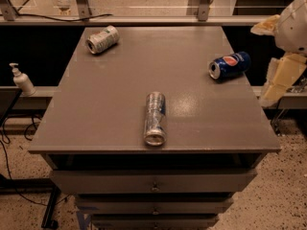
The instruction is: Pick pepsi can
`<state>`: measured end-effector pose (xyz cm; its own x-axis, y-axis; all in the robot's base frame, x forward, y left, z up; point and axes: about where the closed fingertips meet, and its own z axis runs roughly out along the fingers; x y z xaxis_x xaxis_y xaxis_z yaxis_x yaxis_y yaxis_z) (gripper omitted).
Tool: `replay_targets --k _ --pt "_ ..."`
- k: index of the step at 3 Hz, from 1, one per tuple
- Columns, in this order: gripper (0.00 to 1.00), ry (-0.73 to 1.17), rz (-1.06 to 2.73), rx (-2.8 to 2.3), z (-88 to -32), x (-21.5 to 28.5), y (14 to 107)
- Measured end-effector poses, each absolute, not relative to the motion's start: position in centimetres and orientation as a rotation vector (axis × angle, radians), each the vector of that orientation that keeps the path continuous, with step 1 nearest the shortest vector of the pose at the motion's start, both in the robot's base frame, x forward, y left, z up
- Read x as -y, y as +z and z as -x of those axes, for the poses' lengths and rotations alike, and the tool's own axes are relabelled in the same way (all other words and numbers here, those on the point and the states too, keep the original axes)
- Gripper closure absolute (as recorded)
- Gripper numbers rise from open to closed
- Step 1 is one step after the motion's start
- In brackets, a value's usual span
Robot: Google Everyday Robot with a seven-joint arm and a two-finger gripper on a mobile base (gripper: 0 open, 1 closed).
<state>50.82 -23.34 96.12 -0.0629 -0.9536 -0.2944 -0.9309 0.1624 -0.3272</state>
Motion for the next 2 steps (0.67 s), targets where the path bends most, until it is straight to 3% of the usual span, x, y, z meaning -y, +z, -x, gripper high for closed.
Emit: replay_targets --k 2 --pt "0.0 0.01 1.941 -1.829 -60.5 25.7 92.6"
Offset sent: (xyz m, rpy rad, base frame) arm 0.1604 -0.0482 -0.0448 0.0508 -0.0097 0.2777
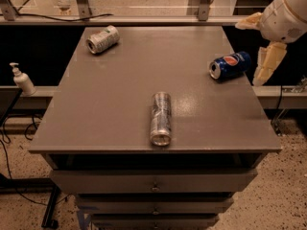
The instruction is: Pick pepsi can
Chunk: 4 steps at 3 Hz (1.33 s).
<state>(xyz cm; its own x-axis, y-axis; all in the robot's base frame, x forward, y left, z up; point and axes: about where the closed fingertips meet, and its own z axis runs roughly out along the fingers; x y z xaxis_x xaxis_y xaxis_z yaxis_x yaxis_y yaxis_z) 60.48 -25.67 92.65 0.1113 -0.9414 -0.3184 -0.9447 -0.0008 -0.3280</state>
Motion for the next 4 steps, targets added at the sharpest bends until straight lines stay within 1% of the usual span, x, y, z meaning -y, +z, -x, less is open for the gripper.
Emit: replay_targets --k 2,3,4 --pt "0.0 0.055 1.973 -1.735 -67.1 24.4 88.5" --pt "0.0 -0.021 1.981 -1.739 -69.6 24.5 87.4" --pt "0.17 -0.085 2.007 -1.78 -71.1 25.8 85.8"
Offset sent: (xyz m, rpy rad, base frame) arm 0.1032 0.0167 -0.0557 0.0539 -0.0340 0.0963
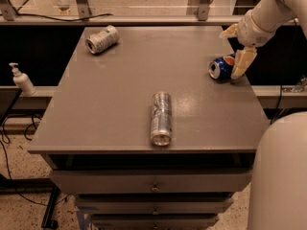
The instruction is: Pick pepsi can
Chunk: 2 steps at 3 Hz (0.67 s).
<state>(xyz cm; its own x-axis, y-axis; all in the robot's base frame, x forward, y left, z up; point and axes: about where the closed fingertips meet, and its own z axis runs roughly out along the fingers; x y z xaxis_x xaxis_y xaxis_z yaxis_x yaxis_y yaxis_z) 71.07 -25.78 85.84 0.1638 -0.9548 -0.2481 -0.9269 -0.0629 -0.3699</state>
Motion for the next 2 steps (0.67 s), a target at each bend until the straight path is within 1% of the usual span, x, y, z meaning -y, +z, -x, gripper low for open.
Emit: replay_targets --k 2 --pt "0.62 -0.109 2.071 -1.819 -71.19 27.45 84.52"
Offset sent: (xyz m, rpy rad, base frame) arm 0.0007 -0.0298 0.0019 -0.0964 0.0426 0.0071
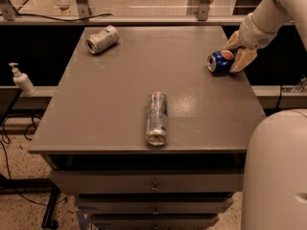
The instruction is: Pick pepsi can
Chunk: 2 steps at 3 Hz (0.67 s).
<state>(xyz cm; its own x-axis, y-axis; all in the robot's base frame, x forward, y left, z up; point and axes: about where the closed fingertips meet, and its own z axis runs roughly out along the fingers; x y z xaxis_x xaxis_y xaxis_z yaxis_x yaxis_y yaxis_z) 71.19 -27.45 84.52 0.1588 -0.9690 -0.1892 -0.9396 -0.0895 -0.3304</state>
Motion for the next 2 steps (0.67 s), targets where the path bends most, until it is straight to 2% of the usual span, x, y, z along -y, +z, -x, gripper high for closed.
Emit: replay_targets --k 1,2 --pt "0.85 -0.092 2.039 -1.798 -70.5 26.3 87.5" --pt "1.0 -0.01 1.947 -1.774 -68.8 23.3 92.7"
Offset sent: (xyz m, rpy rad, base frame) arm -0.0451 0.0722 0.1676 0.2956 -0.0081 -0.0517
